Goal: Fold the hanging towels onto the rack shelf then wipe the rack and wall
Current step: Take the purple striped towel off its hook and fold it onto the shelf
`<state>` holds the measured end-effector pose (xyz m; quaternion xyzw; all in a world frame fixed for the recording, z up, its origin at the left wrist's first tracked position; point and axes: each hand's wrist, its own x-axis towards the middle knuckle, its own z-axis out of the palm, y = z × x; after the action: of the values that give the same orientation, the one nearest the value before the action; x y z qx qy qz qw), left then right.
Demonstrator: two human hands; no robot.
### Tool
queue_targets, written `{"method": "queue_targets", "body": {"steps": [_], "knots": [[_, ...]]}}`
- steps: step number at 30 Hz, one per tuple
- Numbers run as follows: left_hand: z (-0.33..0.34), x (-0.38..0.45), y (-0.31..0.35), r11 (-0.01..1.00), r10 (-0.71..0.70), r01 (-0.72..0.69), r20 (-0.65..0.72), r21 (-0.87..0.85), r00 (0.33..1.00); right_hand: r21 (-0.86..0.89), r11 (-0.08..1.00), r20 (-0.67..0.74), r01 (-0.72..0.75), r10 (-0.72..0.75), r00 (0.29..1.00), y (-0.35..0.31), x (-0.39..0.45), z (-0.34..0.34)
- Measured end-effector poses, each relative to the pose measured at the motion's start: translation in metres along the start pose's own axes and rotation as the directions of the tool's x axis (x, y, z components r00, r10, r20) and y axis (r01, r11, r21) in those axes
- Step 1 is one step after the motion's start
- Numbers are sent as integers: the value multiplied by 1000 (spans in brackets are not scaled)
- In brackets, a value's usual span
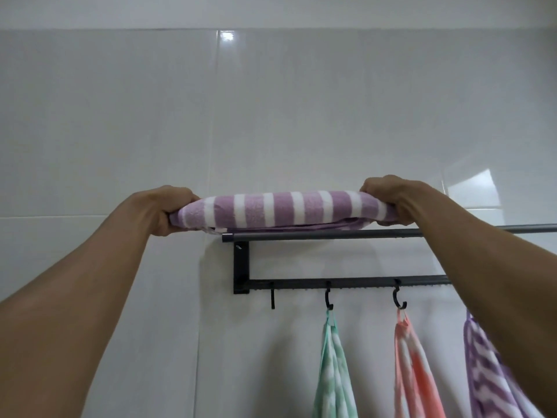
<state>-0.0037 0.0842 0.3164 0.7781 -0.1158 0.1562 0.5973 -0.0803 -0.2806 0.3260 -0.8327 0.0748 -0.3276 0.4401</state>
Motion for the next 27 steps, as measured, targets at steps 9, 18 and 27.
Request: {"method": "queue_targets", "body": {"steps": [9,18,27], "knots": [[6,-24,6,999,-30,30,36,18,999,-129,992,13,-11,13,1000,-8,-19,-4],[29,-73,29,956,186,-91,-334,279,924,-276,951,-312,141,-227,923,-1,-45,-13],[71,-170,42,931,348,-248,-444,269,826,-337,903,-182,266,-340,923,22,-146,-63]]}}
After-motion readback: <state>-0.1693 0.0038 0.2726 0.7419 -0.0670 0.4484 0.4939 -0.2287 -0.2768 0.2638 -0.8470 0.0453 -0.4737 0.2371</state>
